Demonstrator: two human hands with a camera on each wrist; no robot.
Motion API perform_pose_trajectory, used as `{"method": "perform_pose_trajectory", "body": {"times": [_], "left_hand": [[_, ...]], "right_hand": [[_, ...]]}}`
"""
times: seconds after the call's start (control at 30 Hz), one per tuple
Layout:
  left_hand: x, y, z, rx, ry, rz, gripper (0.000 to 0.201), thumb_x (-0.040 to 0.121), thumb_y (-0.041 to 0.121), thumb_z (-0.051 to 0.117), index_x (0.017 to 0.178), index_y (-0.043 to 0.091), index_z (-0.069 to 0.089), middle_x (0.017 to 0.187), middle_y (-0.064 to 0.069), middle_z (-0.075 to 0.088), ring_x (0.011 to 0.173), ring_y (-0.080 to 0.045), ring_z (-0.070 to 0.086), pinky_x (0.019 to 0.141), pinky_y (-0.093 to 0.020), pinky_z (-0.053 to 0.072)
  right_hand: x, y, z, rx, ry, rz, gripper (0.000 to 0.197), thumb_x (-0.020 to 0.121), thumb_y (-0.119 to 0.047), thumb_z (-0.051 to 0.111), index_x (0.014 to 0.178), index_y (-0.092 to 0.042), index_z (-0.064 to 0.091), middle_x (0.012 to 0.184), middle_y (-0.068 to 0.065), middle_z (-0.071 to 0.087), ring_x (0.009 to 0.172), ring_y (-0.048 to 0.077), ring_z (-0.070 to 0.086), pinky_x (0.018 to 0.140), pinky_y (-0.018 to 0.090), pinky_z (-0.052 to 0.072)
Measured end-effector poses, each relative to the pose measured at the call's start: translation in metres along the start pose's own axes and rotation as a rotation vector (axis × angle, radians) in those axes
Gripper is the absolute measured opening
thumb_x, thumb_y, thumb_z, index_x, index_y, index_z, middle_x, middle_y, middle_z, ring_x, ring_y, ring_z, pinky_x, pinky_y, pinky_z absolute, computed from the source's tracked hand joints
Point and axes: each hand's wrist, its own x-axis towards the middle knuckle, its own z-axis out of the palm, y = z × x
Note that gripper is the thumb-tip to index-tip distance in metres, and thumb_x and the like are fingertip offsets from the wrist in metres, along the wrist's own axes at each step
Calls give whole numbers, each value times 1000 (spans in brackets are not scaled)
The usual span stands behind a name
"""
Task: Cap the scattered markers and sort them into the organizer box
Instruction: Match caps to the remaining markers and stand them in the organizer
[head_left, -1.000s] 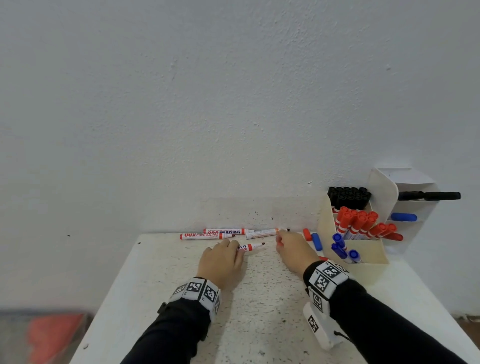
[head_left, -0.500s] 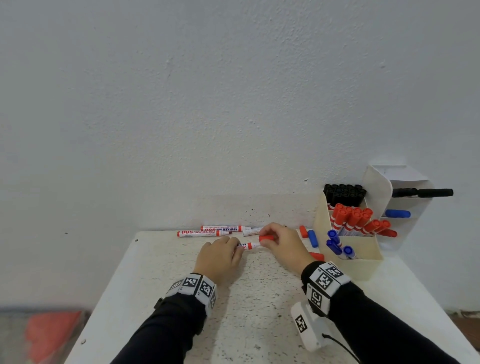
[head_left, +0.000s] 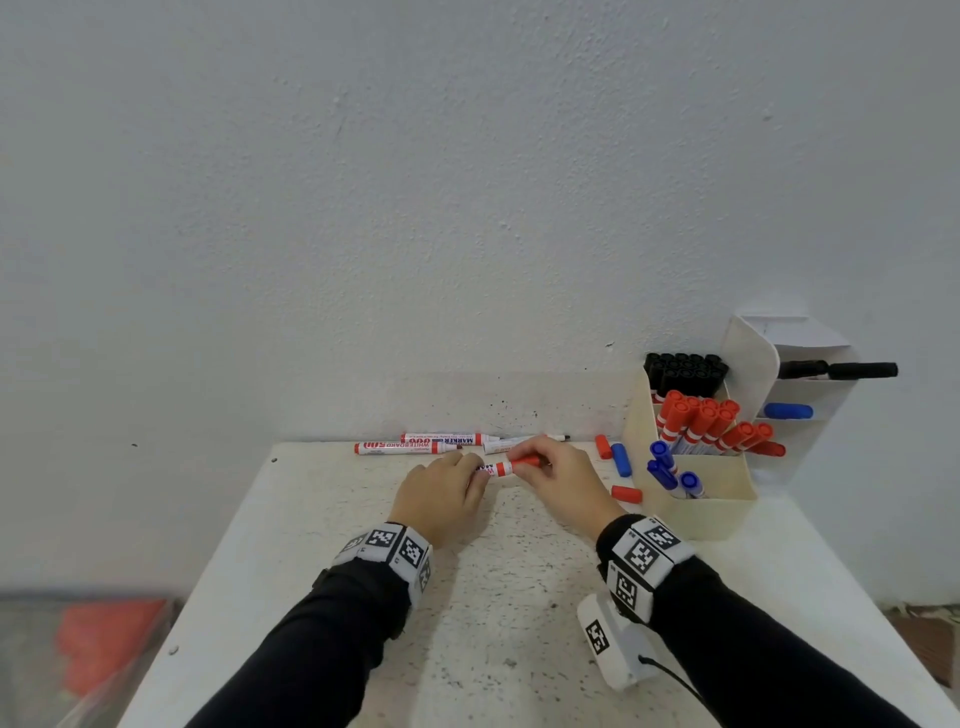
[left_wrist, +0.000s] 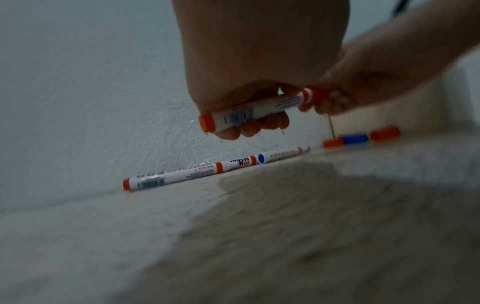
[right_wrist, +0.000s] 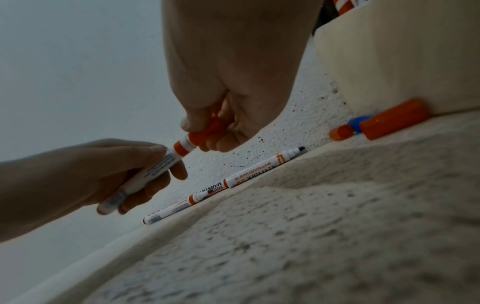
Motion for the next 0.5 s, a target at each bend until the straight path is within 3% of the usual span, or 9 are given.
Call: {"method": "perform_pose_trajectory", "body": {"times": [0.1,0.17,0.2,0.27,0.33,0.4,0.5], "left_hand": [[-6,3,-8,-55,11,-9,33,100,36,27,110,19,54,106,4,60,89,-15,57,67,-26,38],[-12,11,-16,-111,30,-18,30,99,37,30,110,21,54,100,7,61,85,-13,58,60,-24,37],[-15,16,-18,-111,34,-5,30,98,39,32,110,21,53,96,7,61,82,-12,58,57,-23,36],[-20,27,-21,-54,22,38,33,97,45,34,111,22,52,95,5,63,80,-12,58,52,-18,34],[-25,34,-21,12,15,61,35,97,45,33,114,21,52,95,3,63,80,-14,58,48,-16,28],[-31,37,-22,47,3,60,34,99,42,30,112,19,52,88,1,62,74,-17,56,45,-20,24],[-38,39,-25,-99,-118,51,33,101,36,26,96,13,50,66,3,49,63,-20,49,49,-26,28]], "right_hand": [[-4,-3,0,143,-2,58,12,89,-20,59,100,-19,58,85,-1,65,69,8,58,66,21,50],[-7,-5,0,193,21,108,18,92,-30,53,100,-15,58,70,0,63,52,5,52,51,18,42],[-9,-7,0,183,44,136,24,94,-35,48,96,-13,58,64,0,60,49,5,49,50,19,39],[-11,-8,2,122,88,202,37,97,-41,37,84,-13,57,59,0,52,53,12,47,56,26,38],[-15,-10,2,-13,106,250,46,97,-44,30,80,-12,59,67,5,56,66,21,52,68,35,41],[-20,-16,2,-129,91,271,48,98,-40,27,78,-9,58,76,11,59,78,27,55,75,38,42],[-29,-24,1,-58,104,249,44,98,-32,30,62,-14,48,63,3,47,69,21,47,68,33,34]]}}
